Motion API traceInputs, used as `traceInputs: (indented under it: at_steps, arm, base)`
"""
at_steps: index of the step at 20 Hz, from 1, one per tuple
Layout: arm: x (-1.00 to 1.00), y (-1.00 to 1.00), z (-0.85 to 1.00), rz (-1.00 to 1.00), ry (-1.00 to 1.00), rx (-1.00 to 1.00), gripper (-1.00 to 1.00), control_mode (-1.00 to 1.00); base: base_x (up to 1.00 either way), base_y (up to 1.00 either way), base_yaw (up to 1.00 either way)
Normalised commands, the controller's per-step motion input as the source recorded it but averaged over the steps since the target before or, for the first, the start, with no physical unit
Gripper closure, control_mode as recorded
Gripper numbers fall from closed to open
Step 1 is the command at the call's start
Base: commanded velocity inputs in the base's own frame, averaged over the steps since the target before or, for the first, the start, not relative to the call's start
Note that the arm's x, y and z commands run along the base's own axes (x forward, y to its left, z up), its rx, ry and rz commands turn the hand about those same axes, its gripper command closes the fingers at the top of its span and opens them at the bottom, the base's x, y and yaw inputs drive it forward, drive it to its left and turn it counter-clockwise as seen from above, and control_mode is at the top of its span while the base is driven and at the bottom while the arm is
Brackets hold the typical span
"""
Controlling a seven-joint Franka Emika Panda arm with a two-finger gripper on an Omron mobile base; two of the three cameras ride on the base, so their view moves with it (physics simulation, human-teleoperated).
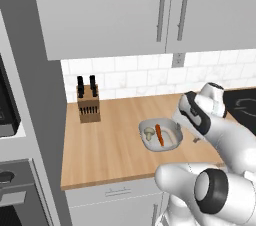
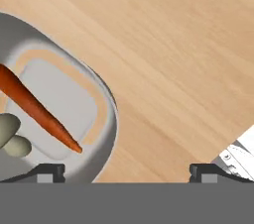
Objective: Take the meat container that has the steak and place it on the second highest rack of the freezer. Then take the vegetable container that has the carrot and mushroom and place it on the highest rack of the freezer.
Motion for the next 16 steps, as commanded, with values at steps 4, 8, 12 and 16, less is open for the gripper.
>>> traceInputs:
  at_steps: [4, 8, 12, 16]
  arm:
    - [-0.20, 0.00, -0.43, -0.13, 0.07, -0.02, -1.00, -1.00]
    - [-0.01, 0.01, -0.31, -0.07, 0.01, -0.03, -1.00, -1.00]
    - [0.00, 0.08, -0.16, -0.02, 0.00, -0.02, -1.00, -1.00]
    - [-0.06, 0.21, 0.00, 0.00, 0.00, 0.00, -1.00, -1.00]
  base:
    - [0.00, 0.00, 0.00]
    - [0.00, 0.00, 0.00]
    - [0.00, 0.00, 0.00]
    - [0.00, 0.00, 0.00]
